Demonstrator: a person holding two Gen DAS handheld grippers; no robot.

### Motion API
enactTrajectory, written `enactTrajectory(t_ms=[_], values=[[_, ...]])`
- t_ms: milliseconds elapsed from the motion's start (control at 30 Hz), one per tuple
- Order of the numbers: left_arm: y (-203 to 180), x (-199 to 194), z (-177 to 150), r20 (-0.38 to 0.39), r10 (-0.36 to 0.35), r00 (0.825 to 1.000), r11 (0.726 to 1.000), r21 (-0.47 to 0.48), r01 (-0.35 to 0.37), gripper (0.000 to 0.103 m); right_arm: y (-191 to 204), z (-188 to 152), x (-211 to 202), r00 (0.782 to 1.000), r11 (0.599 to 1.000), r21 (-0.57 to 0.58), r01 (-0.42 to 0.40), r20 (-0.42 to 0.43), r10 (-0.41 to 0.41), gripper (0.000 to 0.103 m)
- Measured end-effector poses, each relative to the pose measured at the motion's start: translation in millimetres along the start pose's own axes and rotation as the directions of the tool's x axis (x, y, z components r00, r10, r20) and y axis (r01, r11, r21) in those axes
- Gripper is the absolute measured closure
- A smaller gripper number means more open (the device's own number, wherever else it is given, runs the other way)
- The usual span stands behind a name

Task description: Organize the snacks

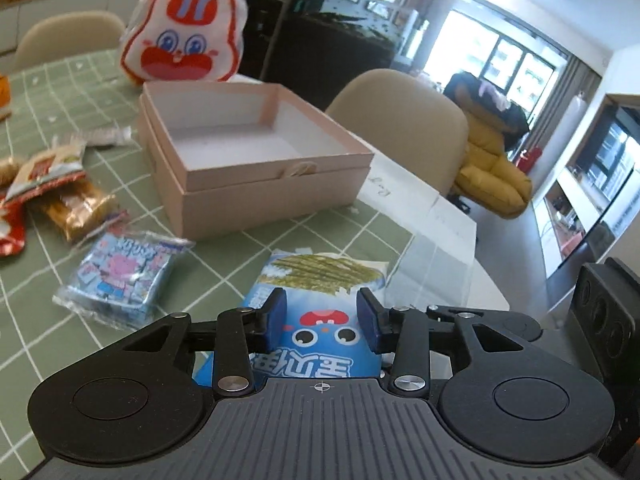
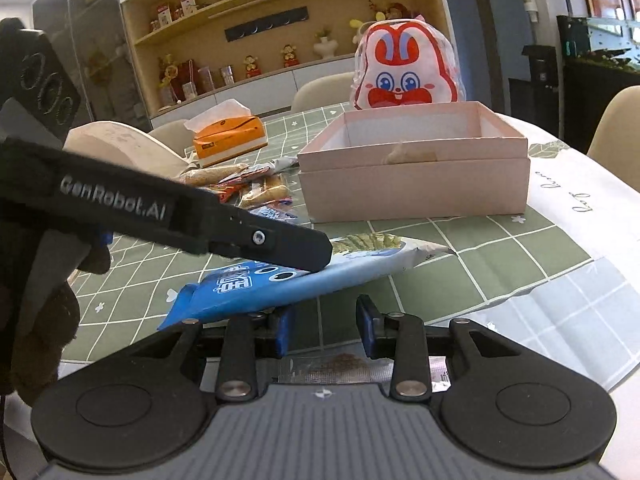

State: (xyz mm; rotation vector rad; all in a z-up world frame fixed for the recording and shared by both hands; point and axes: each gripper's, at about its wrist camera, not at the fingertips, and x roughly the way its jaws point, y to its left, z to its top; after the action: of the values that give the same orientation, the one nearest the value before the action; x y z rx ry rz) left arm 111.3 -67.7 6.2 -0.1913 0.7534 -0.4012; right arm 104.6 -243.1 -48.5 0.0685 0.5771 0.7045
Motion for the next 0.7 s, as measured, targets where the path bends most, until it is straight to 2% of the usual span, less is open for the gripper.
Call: enactTrajectory(t_ms=[200, 400, 500, 567, 700], values=[[15.4, -5.4, -1.1, -0.007, -0.033, 0.999, 0.998, -0.046, 0.033, 0.059, -4.1, 2.4, -0.4, 1.0, 0.999, 0.034, 0.011, -0.019, -0.011, 0.069], [55.6, -6.4, -8.9, 0.022, -0.074, 0.997, 0.979, -0.189, 0.077, 0.059, -16.7, 11.0, -2.3, 0.992, 0.976, 0.192, -0.104, -0.052, 0.116, 0.069], [74.9, -7.6, -11.5, 0.036, -0.106, 0.994, 0.955, -0.275, 0.112, 0.059, -17.8, 14.1, 1.4, 0.98, 0.946, 0.272, -0.177, -0.046, 0.196, 0.069], [86.1, -7.9, -15.0, 0.032, -0.101, 0.994, 0.944, -0.314, 0.106, 0.059, -17.3, 17.3, 3.9, 0.969, 0.921, 0.319, -0.225, -0.029, 0.247, 0.068], [103.3, -10.2, -21.4, 0.04, -0.1, 0.994, 0.922, -0.372, 0.108, 0.059, -11.4, 20.8, 12.8, 0.968, 0.907, 0.359, -0.221, -0.034, 0.249, 0.065]])
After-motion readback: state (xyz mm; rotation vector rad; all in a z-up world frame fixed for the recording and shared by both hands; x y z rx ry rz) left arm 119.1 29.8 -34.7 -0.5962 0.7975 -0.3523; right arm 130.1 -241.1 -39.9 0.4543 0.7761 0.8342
